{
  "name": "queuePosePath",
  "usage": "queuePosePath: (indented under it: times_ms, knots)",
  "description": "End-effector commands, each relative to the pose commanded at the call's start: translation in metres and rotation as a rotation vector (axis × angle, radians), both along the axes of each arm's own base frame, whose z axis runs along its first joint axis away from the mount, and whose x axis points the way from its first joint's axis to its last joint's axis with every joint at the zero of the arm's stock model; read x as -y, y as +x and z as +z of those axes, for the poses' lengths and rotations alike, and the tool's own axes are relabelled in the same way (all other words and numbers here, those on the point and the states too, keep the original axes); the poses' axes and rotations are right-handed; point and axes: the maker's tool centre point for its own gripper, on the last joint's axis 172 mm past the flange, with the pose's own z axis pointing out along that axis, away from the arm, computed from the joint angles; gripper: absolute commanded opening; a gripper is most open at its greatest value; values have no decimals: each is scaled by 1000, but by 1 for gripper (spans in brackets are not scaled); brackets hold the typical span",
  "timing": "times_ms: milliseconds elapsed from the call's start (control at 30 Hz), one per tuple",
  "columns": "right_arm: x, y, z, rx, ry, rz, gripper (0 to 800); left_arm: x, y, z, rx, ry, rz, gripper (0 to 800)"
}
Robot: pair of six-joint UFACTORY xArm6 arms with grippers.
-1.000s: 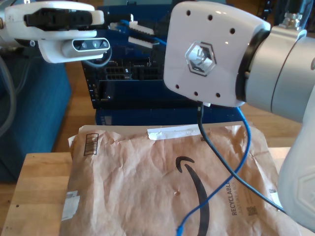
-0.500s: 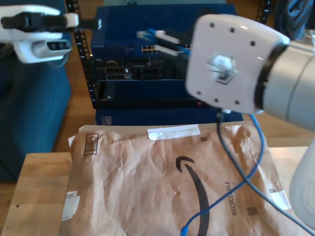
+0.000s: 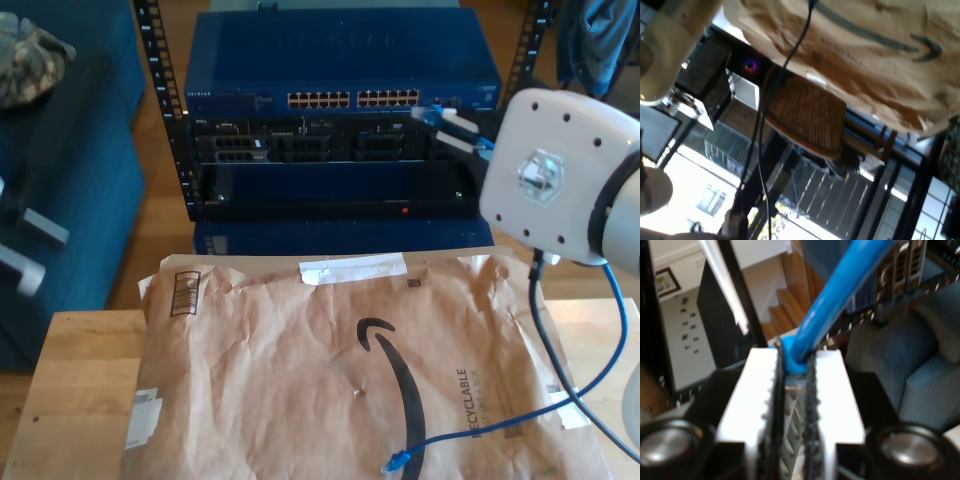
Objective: Grab the cable and plug it in
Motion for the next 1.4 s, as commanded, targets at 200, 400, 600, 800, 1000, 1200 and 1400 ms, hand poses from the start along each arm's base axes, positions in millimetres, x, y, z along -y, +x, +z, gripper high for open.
queuePosePath:
  times_ms: [200, 400, 600, 800, 1000, 1200, 1400]
  knots:
    - [12, 4, -17, -33, -14, -26, 0, -39, -74, -36, 53, 29, -132, 799]
    - [22, 4, -35, -74, -25, -43, 1, -54, -142, -64, 48, 22, -229, 799]
    - [22, 2, -47, -96, -29, -40, 1, -70, -198, -103, 192, -46, -277, 799]
    - [22, 1, -55, -108, -33, -40, 1, -77, -256, -132, 186, -82, -229, 799]
    - [22, 1, -60, -117, -35, -39, 1, -103, -292, -183, 262, 36, -199, 799]
    - [21, 1, -59, -116, -33, -38, 1, -101, -314, -203, 299, 74, -128, 799]
    - [21, 0, -64, -123, -39, -38, 0, -82, -313, -227, 318, 65, -137, 799]
